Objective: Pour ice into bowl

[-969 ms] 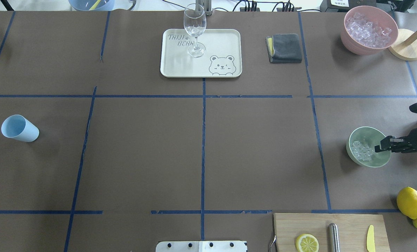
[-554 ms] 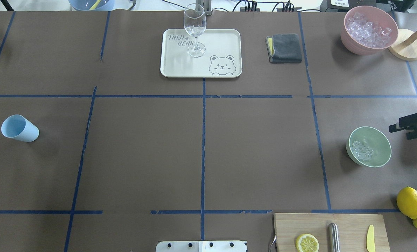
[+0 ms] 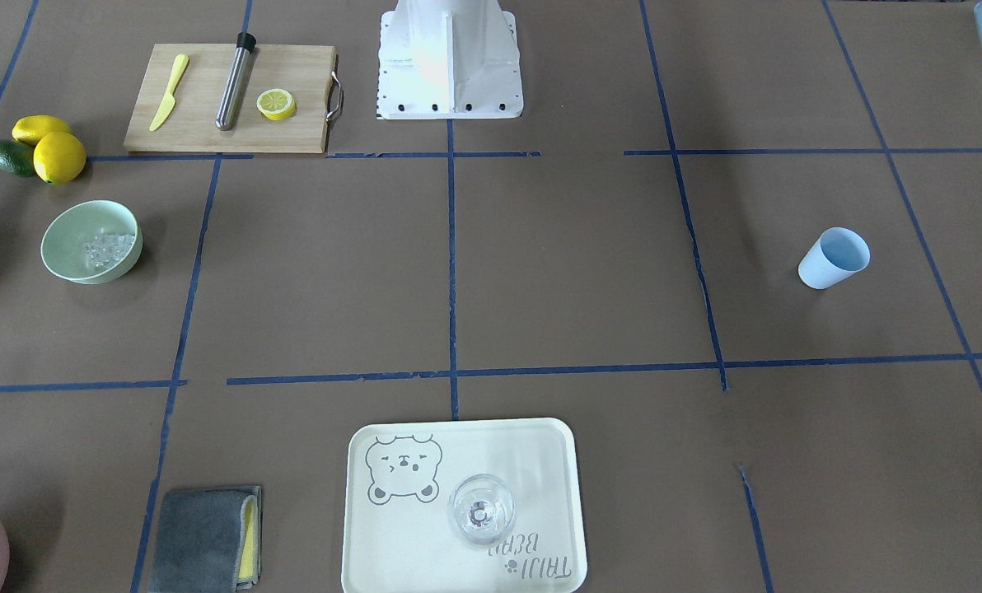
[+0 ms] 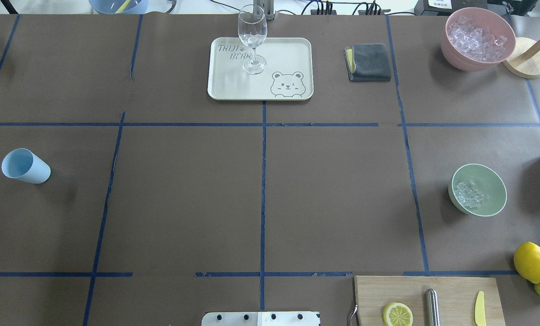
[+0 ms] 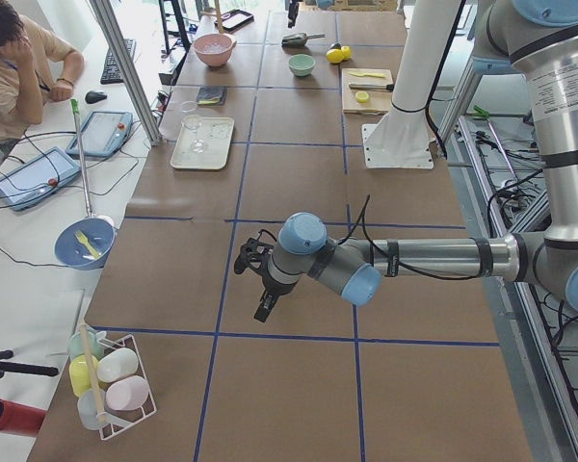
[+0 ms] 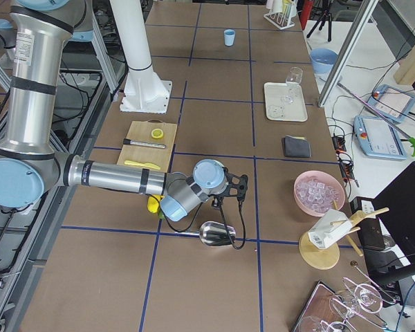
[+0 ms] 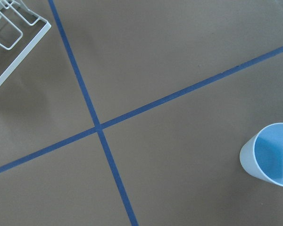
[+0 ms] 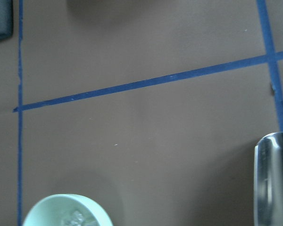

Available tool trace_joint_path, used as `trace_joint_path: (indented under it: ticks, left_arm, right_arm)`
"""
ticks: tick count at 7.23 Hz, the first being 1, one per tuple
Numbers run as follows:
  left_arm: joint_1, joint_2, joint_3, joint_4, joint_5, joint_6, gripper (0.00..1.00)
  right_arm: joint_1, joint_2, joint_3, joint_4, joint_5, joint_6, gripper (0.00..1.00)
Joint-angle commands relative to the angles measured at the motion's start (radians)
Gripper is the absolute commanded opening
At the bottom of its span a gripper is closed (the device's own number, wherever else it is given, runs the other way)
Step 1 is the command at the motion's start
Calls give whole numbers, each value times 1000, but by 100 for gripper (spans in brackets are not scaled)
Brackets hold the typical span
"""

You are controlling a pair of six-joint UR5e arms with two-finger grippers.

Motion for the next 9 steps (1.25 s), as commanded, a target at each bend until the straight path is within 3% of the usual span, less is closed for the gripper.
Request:
trace_joint_path:
  ticks: [1, 2, 3, 4, 7, 9]
  left_arm:
    - [-35, -2, -12, 126, -153, 1, 100]
    - [-36, -5, -5, 156, -152, 1, 100]
    - [-33, -4, -11, 159, -154, 3, 100]
    - [-36, 10, -8, 159, -146, 1, 100]
    - [-21, 4, -11, 180, -85, 23, 100]
    - [-58, -9, -84, 432, -83, 130, 100]
  right_arm:
    - [56, 2, 37, -338, -70, -539, 100]
    - [90, 3, 135, -565, -77, -720, 100]
    - [132, 14, 260, -845, -140, -906, 100]
    - [189, 49, 328, -1031, -155, -1011, 100]
    - [187, 54, 330, -1039, -167, -1012, 100]
    - [187, 69, 329, -1036, -173, -1001, 100]
